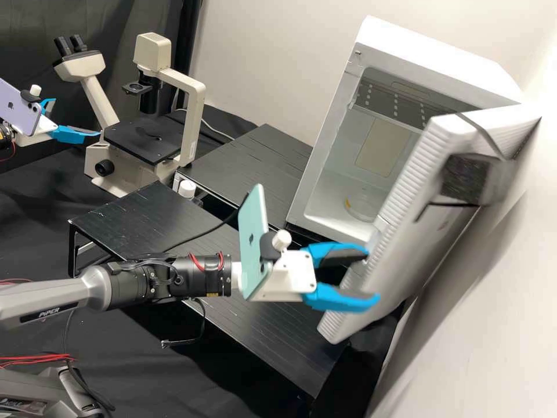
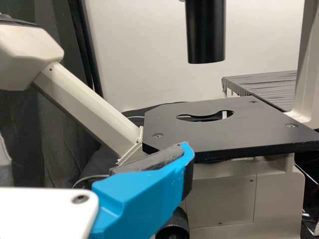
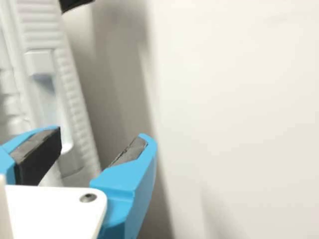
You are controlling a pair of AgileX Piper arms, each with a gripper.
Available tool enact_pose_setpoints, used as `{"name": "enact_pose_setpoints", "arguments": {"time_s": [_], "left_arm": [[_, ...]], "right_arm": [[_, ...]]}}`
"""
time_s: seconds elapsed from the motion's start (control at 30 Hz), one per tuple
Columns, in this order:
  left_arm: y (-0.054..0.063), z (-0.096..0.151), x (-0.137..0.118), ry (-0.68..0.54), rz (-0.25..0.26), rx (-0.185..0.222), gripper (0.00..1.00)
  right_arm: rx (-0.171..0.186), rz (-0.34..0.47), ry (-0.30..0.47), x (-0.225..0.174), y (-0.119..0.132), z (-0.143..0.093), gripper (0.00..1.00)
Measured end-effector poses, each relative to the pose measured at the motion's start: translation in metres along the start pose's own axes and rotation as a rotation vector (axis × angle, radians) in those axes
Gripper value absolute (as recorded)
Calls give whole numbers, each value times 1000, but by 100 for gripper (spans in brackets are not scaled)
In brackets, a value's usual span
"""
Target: Open the incubator door.
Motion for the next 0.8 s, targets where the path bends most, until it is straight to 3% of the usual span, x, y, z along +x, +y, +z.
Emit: {"name": "enact_pose_setpoints", "arguments": {"time_s": [0.2,0.43,0.6,0.77,0.8], "left_arm": [[0,0,0,0,0,0,100],[0,0,0,0,0,0,100],[0,0,0,0,0,0,100],[0,0,0,0,0,0,100],[0,0,0,0,0,0,100]], "right_arm": [[18,-29,68,-12,-3,-9,100],[3,-21,173,-25,-7,-18,100],[2,7,294,-40,-6,-25,100],[80,-73,516,-57,-12,-33,100],[115,-100,566,-60,-13,-35,100]]}}
